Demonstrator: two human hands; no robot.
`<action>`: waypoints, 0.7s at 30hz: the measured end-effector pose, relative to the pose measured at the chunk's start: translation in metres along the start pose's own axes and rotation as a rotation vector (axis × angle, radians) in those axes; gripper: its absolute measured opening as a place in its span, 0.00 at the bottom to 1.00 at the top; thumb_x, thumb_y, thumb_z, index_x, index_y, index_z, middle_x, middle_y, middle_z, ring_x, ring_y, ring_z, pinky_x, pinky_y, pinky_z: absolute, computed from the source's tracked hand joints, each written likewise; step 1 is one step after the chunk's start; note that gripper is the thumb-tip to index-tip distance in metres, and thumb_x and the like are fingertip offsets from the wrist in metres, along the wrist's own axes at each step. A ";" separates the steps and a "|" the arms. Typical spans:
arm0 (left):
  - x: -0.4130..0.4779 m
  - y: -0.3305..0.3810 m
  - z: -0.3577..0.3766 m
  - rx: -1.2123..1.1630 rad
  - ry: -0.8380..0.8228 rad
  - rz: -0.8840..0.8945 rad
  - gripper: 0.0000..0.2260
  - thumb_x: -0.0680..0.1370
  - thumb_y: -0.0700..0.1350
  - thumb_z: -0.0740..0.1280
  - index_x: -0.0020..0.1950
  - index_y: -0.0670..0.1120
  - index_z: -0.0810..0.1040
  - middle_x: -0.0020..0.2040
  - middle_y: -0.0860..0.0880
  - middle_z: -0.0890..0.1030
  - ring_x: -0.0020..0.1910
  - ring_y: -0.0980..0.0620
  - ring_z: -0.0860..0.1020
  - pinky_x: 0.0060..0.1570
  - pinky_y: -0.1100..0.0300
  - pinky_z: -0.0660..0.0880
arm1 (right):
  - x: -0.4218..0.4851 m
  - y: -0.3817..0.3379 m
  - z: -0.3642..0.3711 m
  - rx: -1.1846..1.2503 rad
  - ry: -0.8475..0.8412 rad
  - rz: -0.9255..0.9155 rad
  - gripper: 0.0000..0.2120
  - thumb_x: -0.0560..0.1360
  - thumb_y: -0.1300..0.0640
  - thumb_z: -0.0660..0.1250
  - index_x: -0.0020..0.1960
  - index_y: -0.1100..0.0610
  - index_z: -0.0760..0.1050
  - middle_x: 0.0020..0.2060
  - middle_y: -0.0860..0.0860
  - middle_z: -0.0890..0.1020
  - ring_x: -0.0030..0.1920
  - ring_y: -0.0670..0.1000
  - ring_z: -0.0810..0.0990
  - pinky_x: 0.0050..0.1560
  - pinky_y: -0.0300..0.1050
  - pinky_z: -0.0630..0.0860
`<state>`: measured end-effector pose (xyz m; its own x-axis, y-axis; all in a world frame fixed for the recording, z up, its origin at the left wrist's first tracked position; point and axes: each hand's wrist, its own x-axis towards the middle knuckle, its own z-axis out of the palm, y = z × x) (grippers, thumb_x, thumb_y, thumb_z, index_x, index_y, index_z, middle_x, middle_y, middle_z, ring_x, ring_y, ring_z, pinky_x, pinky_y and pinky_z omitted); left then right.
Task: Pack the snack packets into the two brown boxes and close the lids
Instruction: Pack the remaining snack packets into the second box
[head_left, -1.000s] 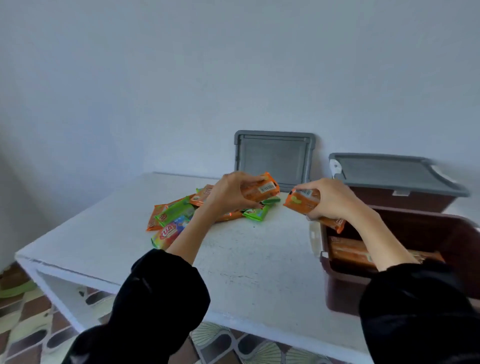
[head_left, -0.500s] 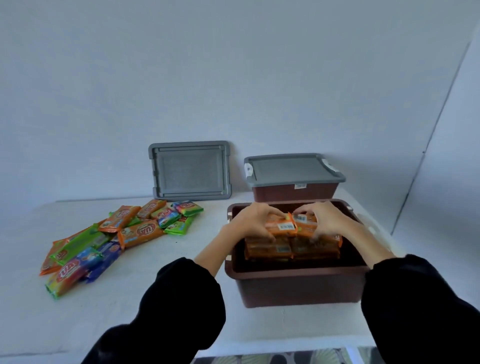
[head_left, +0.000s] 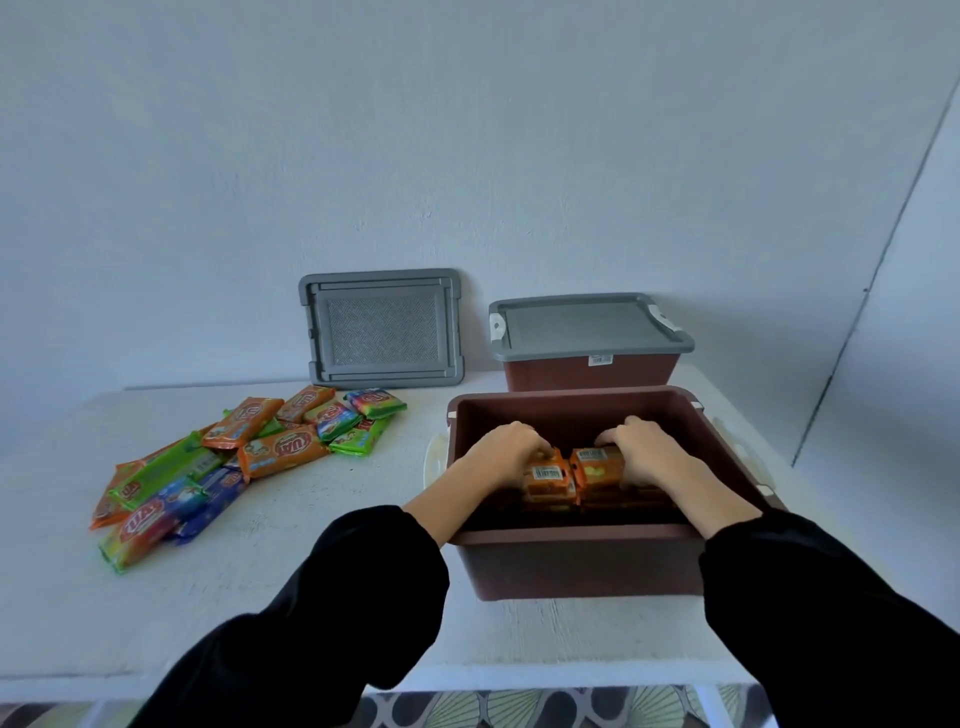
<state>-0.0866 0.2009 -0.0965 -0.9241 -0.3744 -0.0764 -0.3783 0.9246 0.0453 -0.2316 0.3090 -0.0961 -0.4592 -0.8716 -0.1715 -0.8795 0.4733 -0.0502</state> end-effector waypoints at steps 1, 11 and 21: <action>0.000 0.001 0.000 -0.008 0.000 0.011 0.26 0.73 0.42 0.70 0.70 0.47 0.69 0.64 0.45 0.73 0.64 0.47 0.71 0.63 0.56 0.67 | 0.000 0.001 0.000 0.003 -0.009 0.021 0.33 0.70 0.59 0.72 0.71 0.49 0.63 0.64 0.56 0.68 0.65 0.59 0.67 0.63 0.52 0.71; 0.009 0.003 0.001 -0.004 -0.029 0.062 0.29 0.70 0.43 0.73 0.70 0.47 0.69 0.64 0.45 0.72 0.64 0.47 0.70 0.63 0.55 0.67 | 0.002 0.004 0.001 0.033 0.056 0.046 0.31 0.68 0.58 0.73 0.68 0.51 0.68 0.63 0.56 0.70 0.63 0.57 0.71 0.62 0.49 0.71; 0.012 -0.001 0.005 -0.055 -0.035 0.073 0.28 0.70 0.40 0.73 0.69 0.46 0.70 0.65 0.46 0.71 0.65 0.47 0.68 0.65 0.52 0.67 | 0.001 0.006 -0.002 0.050 0.061 0.004 0.28 0.70 0.62 0.71 0.67 0.51 0.70 0.65 0.55 0.72 0.65 0.56 0.71 0.64 0.47 0.70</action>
<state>-0.0970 0.1957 -0.1020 -0.9473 -0.3024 -0.1059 -0.3132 0.9437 0.1070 -0.2380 0.3108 -0.0946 -0.4708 -0.8752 -0.1116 -0.8711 0.4811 -0.0985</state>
